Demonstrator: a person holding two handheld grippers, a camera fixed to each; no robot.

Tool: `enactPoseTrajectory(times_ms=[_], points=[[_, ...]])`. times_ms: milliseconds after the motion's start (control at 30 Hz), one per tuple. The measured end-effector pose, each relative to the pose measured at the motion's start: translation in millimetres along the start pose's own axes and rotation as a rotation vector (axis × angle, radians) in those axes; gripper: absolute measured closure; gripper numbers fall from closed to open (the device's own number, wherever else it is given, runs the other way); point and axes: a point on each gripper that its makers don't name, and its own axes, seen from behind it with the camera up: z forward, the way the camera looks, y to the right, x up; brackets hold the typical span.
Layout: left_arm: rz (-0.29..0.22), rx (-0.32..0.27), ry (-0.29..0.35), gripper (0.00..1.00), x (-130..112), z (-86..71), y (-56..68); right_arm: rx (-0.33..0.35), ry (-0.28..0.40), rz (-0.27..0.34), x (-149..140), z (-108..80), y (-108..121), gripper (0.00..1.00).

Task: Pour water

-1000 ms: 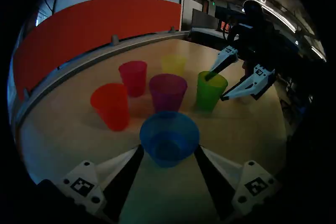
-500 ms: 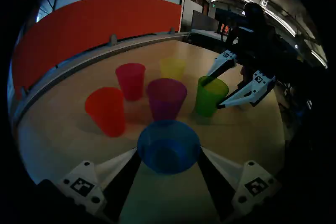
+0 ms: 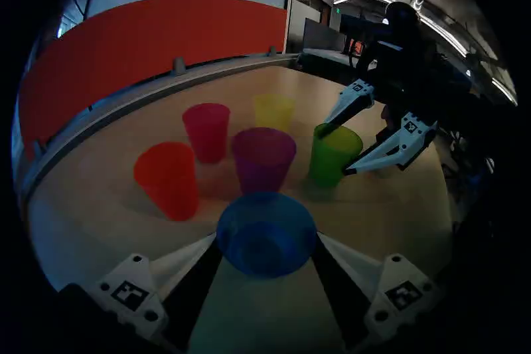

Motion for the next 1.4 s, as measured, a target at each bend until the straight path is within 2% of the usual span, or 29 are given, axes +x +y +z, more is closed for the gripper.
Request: enactPoseTrajectory(times_ms=[167, 300, 767, 967, 1400], points=[[-0.006, 0.000, 0.002, 0.13, 0, -0.6, -0.7, -0.003, -0.004, -0.002, -1, 0.8, 0, 0.01], [-0.015, -0.001, 0.005, 0.13, 0, -1.1, -1.7, -0.003, -0.005, -0.001, -2, 1.5, 0, 0.09], [-0.019, -0.002, 0.029, 0.13, 6, -8.8, 3.0, 0.002, 0.032, 0.010, 11, -10.2, -3, 0.09], [-0.016, 0.020, 0.074, 0.13, 21, -23.0, 1.8, -0.014, 0.061, -0.001, 26, -23.5, -4, 0.09], [-0.004, 0.088, 0.205, 0.13, 63, -64.9, -0.7, -0.046, 0.145, -0.020, 64, -55.7, -12, 0.09]])
